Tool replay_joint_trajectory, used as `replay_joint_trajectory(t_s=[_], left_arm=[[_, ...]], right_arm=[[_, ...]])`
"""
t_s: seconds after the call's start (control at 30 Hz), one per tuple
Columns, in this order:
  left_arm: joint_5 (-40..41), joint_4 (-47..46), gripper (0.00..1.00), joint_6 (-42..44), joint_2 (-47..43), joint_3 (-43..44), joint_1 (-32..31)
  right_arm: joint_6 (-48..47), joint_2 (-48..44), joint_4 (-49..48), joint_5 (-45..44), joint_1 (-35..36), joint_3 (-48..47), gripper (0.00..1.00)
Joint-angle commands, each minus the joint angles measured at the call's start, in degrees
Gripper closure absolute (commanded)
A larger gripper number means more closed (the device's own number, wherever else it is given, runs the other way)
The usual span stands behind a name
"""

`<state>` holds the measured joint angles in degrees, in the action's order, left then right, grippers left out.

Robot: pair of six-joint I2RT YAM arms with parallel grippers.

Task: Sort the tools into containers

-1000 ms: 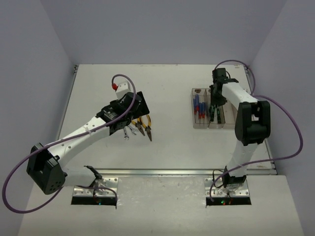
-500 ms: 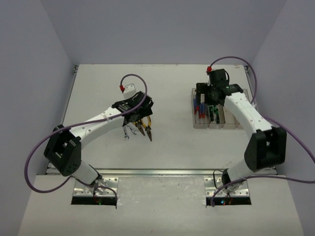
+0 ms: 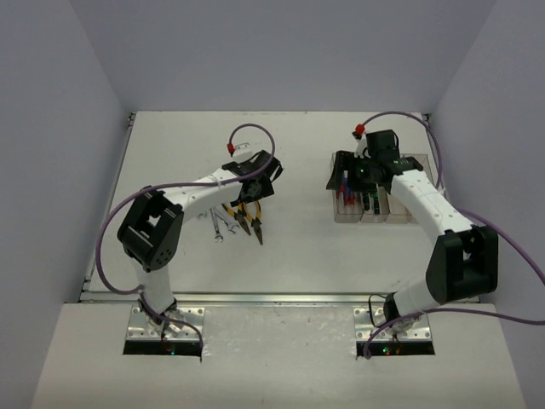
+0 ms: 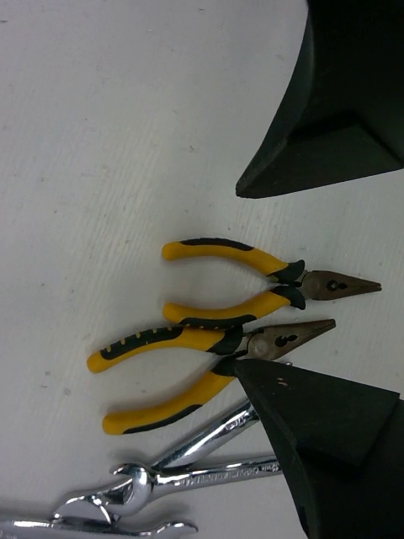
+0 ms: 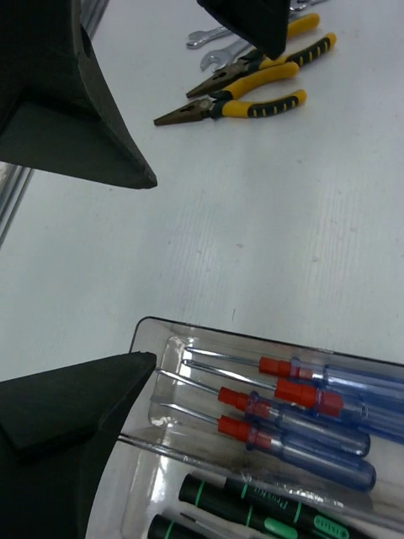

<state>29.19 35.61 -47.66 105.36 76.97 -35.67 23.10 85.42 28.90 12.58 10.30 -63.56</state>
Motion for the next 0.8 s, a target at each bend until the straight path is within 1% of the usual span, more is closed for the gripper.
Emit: replay_joint_trajectory(t_s=[0.0, 0.03, 0.1, 0.17, 0.23, 0.27, 0.3, 0.33, 0.43, 0.47, 0.6, 0.63, 0.67, 0.7, 0.77], left_arm=[[-4.63, -2.93, 0.35, 4.36, 4.01, 4.29, 0.51], [-5.47, -3.17, 0.39, 4.97, 5.05, 5.14, 0.51], [-6.57, -3.46, 0.43, 5.82, 7.22, 6.09, 0.51], [-7.55, -3.25, 0.49, 6.35, 9.54, 7.24, 0.51], [-7.74, -2.92, 0.50, 6.18, 10.59, 7.41, 0.60], [-7.74, -3.08, 0.58, 6.17, 11.45, 7.32, 0.51], [-7.69, -2.81, 0.61, 6.12, 12.12, 7.49, 0.57], [-7.62, -2.51, 0.63, 6.09, 12.78, 7.58, 0.60], [-8.14, -1.57, 0.63, 6.31, 15.52, 8.05, 0.51], [-8.45, -1.45, 0.66, 6.41, 16.68, 8.17, 0.51], [-10.23, -1.65, 0.92, 6.80, 18.65, 7.83, 0.51], [-11.14, -2.11, 0.97, 7.12, 18.65, 7.51, 0.51], [-11.83, -2.60, 1.00, 7.31, 18.51, 7.32, 0.47], [-12.25, -3.50, 1.00, 7.30, 17.68, 6.71, 0.42], [-13.04, -5.96, 1.00, 7.23, 14.90, 4.78, 0.48]], right_arm=[[0.37, -2.72, -3.21, 3.64, 0.07, 1.25, 0.26], [0.37, -2.84, -3.29, 3.92, 0.07, 1.37, 0.28], [0.23, -2.80, -3.23, 4.37, 0.07, 1.46, 0.29], [0.08, -2.89, -3.23, 5.00, 0.07, 1.59, 0.29], [-0.07, -3.07, -3.41, 5.61, 0.07, 1.77, 0.29], [-0.07, -3.24, -3.41, 5.80, 0.07, 1.77, 0.28], [-0.13, -3.35, -3.46, 6.29, 0.07, 1.83, 0.28], [-0.16, -3.45, -3.50, 6.72, 0.07, 1.86, 0.28], [-0.07, -3.96, -3.76, 8.48, 0.15, 2.02, 0.28], [0.05, -4.21, -3.82, 8.99, 0.16, 2.10, 0.28], [0.47, -5.52, -4.49, 11.92, 0.16, 2.61, 0.28], [0.52, -6.07, -4.86, 12.97, 0.16, 3.02, 0.28], [0.58, -6.40, -5.33, 14.03, 0.16, 3.26, 0.28], [0.74, -6.87, -6.28, 15.70, 0.16, 4.00, 0.26], [1.25, -8.33, -8.98, 19.04, 0.16, 6.33, 0.18]])
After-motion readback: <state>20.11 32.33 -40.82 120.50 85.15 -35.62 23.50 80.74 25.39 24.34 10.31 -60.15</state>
